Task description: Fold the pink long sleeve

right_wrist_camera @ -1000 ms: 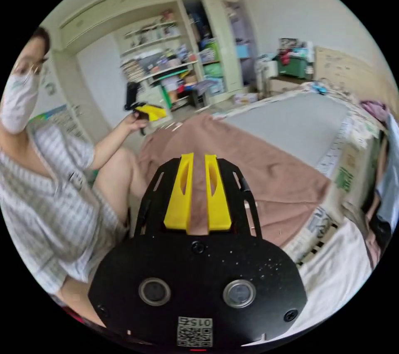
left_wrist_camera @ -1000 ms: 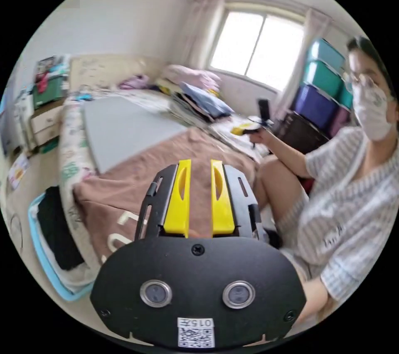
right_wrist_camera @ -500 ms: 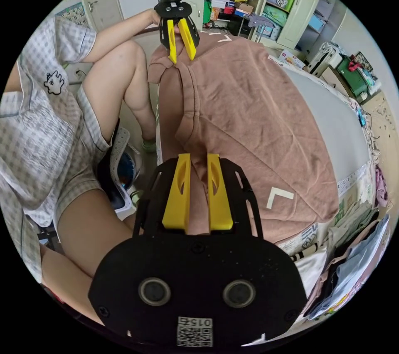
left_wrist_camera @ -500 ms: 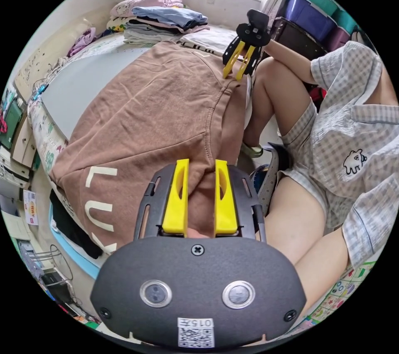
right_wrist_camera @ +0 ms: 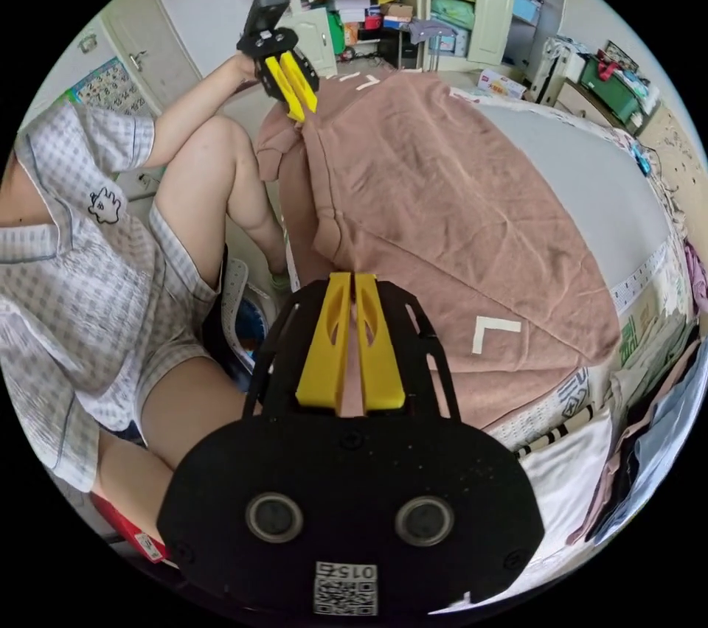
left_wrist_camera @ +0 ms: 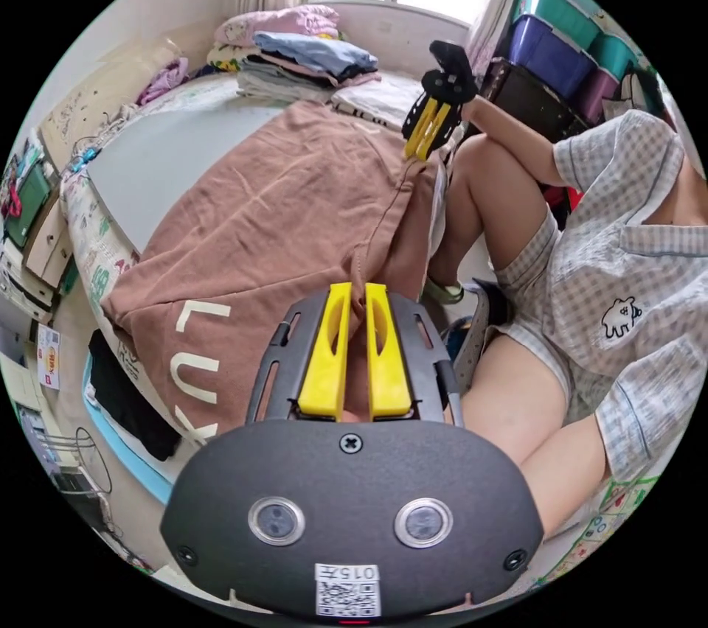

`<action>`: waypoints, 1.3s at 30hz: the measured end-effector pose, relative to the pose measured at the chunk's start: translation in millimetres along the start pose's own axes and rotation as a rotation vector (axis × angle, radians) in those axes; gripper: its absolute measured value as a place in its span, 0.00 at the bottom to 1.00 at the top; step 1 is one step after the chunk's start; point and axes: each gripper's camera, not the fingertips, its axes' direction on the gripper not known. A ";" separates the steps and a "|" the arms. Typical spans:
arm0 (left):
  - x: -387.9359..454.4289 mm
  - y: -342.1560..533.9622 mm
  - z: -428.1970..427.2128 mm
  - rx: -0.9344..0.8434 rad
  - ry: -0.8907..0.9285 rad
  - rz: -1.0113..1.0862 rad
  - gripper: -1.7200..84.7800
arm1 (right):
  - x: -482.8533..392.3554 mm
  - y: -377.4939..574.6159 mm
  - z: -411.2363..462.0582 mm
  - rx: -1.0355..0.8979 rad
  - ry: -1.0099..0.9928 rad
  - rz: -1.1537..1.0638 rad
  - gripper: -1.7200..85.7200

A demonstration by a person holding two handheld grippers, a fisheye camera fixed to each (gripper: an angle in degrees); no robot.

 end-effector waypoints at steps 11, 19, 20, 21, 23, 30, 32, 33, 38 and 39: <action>-1.6 17.1 -19.1 0.114 -0.157 -0.189 0.08 | 84.7 -12.5 38.1 0.025 0.079 0.273 0.01; 45.5 44.1 -10.2 0.081 -0.214 -0.357 0.15 | 124.3 -46.4 78.8 -0.036 0.088 0.478 0.01; 54.0 52.7 -7.6 0.073 -0.250 -0.384 0.15 | 130.1 -46.6 81.7 -0.015 0.079 0.527 0.01; 58.3 55.8 -7.1 0.072 -0.268 -0.388 0.15 | 132.7 -46.1 83.0 -0.002 0.074 0.555 0.01; 71.4 63.9 -9.1 0.091 -0.326 -0.415 0.15 | 138.0 -42.9 86.9 0.043 0.074 0.656 0.01; 83.3 88.4 -13.1 0.168 -0.366 -0.468 0.14 | 118.6 -69.3 101.2 -0.024 0.287 0.653 0.01; 82.2 117.4 -20.0 0.300 -0.307 -0.527 0.13 | 114.3 -80.9 105.6 -0.059 0.350 0.639 0.01; 80.3 122.1 -23.0 0.323 -0.284 -0.545 0.12 | 114.1 -83.4 106.2 -0.067 0.361 0.637 0.01; 84.2 140.4 -37.0 0.449 -0.291 -0.542 0.09 | 123.8 -92.9 101.7 -0.104 0.376 0.628 0.01; 85.0 140.8 -37.4 0.455 -0.296 -0.536 0.09 | 125.7 -92.6 100.0 -0.104 0.371 0.630 0.01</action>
